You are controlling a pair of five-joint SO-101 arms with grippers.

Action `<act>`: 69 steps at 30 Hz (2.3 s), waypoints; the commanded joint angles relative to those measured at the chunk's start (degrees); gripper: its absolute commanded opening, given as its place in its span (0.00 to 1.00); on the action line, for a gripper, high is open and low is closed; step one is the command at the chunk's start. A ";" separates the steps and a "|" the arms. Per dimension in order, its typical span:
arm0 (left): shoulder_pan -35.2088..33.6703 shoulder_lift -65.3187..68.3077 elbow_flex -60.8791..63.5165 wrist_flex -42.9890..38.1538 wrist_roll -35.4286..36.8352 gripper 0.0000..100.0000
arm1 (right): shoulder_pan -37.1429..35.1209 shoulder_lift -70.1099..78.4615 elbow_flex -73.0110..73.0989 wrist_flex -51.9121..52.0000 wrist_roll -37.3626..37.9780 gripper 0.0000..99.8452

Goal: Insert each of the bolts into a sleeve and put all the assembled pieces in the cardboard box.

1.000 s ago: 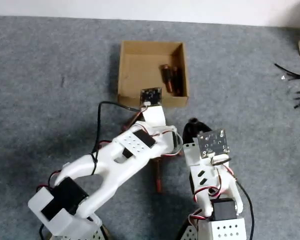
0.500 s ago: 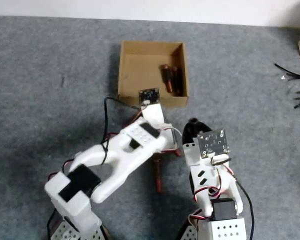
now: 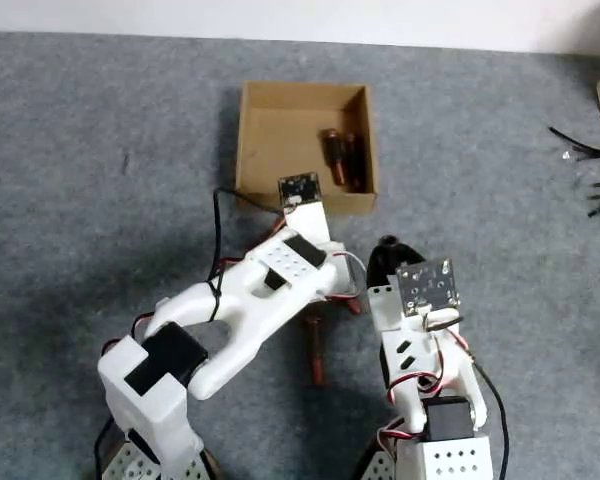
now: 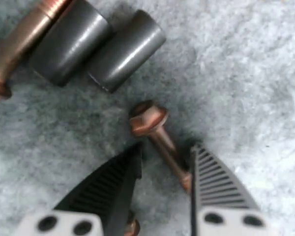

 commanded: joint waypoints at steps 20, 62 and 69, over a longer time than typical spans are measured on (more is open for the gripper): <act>-9.71 -30.29 16.84 -11.43 -18.29 0.00 | -1.80 -0.57 2.42 -2.77 -0.18 0.00; 1.01 -118.99 71.78 -43.69 -33.93 0.00 | -20.79 -0.22 6.20 -6.37 4.92 0.00; 0.92 -118.73 71.78 -37.54 -34.37 0.00 | -19.38 -0.48 6.20 -6.37 5.01 0.00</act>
